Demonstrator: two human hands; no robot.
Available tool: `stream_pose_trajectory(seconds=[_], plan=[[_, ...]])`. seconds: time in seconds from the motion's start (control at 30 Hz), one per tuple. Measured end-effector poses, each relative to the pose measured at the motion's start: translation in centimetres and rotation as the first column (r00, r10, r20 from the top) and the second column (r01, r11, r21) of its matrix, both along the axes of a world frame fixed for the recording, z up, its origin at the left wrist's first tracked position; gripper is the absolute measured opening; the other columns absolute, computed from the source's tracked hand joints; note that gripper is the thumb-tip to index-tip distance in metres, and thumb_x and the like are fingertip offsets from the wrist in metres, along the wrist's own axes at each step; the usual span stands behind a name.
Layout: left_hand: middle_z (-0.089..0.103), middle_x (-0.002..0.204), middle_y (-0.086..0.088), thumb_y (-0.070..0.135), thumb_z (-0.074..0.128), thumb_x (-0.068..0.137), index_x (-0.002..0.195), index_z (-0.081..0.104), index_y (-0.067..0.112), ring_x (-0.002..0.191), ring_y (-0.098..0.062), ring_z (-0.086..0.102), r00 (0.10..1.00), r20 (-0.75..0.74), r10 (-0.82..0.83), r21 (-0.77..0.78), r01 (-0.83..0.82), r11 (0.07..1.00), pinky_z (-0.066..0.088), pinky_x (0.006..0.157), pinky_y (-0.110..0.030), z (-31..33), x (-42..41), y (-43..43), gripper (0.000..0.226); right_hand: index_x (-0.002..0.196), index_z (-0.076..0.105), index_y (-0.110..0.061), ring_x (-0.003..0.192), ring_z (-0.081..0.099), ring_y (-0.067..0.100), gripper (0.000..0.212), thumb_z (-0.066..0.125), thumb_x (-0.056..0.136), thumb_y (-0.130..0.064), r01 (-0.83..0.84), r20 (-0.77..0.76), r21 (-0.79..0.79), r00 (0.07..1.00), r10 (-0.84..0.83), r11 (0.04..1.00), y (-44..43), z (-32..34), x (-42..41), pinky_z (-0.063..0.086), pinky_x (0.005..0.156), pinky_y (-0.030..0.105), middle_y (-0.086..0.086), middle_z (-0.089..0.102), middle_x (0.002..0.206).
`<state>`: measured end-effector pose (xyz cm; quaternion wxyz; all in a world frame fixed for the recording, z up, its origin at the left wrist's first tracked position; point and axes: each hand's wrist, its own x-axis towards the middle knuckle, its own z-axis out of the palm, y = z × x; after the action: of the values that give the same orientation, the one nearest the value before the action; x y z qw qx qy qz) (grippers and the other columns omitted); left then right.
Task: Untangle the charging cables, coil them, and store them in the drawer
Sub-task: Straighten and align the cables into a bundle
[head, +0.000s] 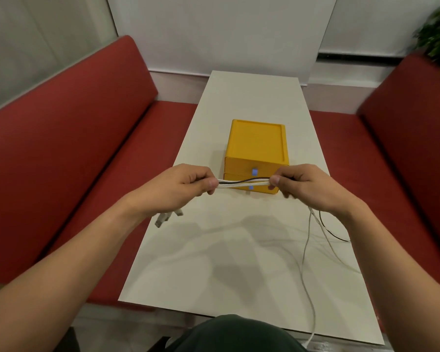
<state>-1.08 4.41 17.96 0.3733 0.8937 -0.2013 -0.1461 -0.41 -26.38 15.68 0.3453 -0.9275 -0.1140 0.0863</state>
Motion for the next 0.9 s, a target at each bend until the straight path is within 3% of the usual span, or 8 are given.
stream_pose_trajectory(seconds=[0.07, 0.17, 0.23, 0.3, 0.4, 0.5, 0.67, 0.9], plan=[[0.049, 0.060, 0.018, 0.036, 0.054, 0.105, 0.082, 0.066, 0.024, 0.060, 0.000, 0.045, 1.000, 0.020, -0.016, 0.009, 0.016, 1.000, 0.049, 0.057, -0.027, -0.6, 0.1, -0.8, 0.028, 0.123, 0.070, -0.033, 0.108, 0.064, 0.021, 0.029, 0.047, 0.107, -0.041, -0.012, 0.067, -0.251, 0.997, 0.030, 0.968, 0.5, -0.7, 0.0, 0.051, 0.093, 0.042, -0.004, 0.069, 0.117], [0.047, 0.056, 0.018, 0.037, 0.053, 0.106, 0.084, 0.066, 0.021, 0.056, 0.000, 0.044, 0.999, -0.006, -0.039, 0.008, 0.040, 0.999, 0.047, 0.055, -0.021, -0.8, 0.2, -1.5, 0.030, 0.147, 0.054, -0.029, 0.130, 0.051, 0.009, 0.042, 0.045, 0.108, -0.042, -0.073, 0.224, -0.143, 0.969, 0.104, 0.987, 3.4, -0.1, -1.4, 0.039, 0.106, 0.027, -0.013, 0.055, 0.143], [0.044, 0.057, 0.016, 0.041, 0.052, 0.106, 0.086, 0.067, 0.021, 0.055, -0.003, 0.039, 0.998, -0.026, -0.064, 0.002, 0.064, 0.998, 0.047, 0.054, -0.026, -0.7, 0.4, -1.5, 0.031, 0.137, 0.061, -0.033, 0.121, 0.057, 0.001, 0.035, 0.050, 0.106, -0.045, -0.173, 0.141, -0.025, 0.975, 0.174, 0.985, 5.1, 0.1, -2.2, 0.045, 0.101, 0.026, -0.021, 0.063, 0.131], [0.041, 0.057, 0.014, 0.044, 0.052, 0.105, 0.086, 0.067, 0.023, 0.056, -0.009, 0.033, 0.996, -0.044, -0.074, -0.031, 0.073, 0.997, 0.037, 0.052, -0.029, -0.5, 0.4, -1.4, 0.032, 0.110, 0.069, -0.033, 0.094, 0.066, 0.006, 0.016, 0.057, 0.104, -0.040, -0.209, 0.096, 0.060, 0.975, 0.202, 0.976, 6.0, -0.4, -2.2, 0.054, 0.084, 0.038, -0.017, 0.072, 0.098], [0.040, 0.059, 0.011, 0.045, 0.056, 0.103, 0.097, 0.066, 0.026, 0.059, -0.013, 0.033, 0.993, -0.077, -0.090, -0.076, 0.085, 0.994, 0.036, 0.053, -0.032, -0.7, 0.3, -1.2, 0.022, 0.089, 0.061, -0.038, 0.068, 0.054, 0.009, 0.016, 0.060, 0.104, -0.034, -0.189, 0.146, 0.135, 0.975, 0.169, 0.973, 6.0, -0.7, -1.9, 0.046, 0.062, 0.035, -0.017, 0.060, 0.073], [0.054, 0.063, 0.007, 0.042, 0.061, 0.101, 0.107, 0.058, 0.029, 0.057, -0.012, 0.038, 0.990, -0.073, -0.122, -0.062, 0.117, 0.991, 0.039, 0.054, -0.030, -0.9, 0.3, -0.7, 0.014, 0.085, 0.058, -0.036, 0.062, 0.047, 0.007, 0.020, 0.060, 0.104, -0.032, -0.184, 0.144, 0.125, 0.976, 0.165, 0.975, 6.1, -0.6, -2.0, 0.034, 0.056, 0.023, -0.018, 0.056, 0.068], [0.070, 0.071, -0.003, 0.034, 0.064, 0.101, 0.092, 0.072, 0.020, 0.052, -0.014, 0.047, 0.968, -0.233, -0.092, -0.148, 0.059, 0.987, 0.040, 0.053, -0.033, -0.6, 0.2, 0.0, 0.019, 0.084, 0.063, -0.028, 0.060, 0.044, 0.008, 0.017, 0.064, 0.101, -0.028, -0.185, 0.155, 0.127, 0.974, 0.165, 0.974, 5.9, -0.1, -1.8, 0.033, 0.054, 0.022, -0.005, 0.056, 0.067], [0.062, 0.064, -0.005, 0.029, 0.061, 0.100, 0.087, 0.075, 0.011, 0.047, -0.012, 0.046, 0.937, -0.329, -0.115, -0.336, -0.002, 0.942, 0.037, 0.051, -0.029, -0.9, 0.4, 0.6, 0.027, 0.088, 0.070, -0.025, 0.058, 0.044, 0.006, 0.013, 0.066, 0.101, -0.027, -0.173, 0.149, 0.145, 0.977, 0.151, 0.974, 5.8, 0.8, -1.2, 0.034, 0.054, 0.020, -0.013, 0.055, 0.064]])
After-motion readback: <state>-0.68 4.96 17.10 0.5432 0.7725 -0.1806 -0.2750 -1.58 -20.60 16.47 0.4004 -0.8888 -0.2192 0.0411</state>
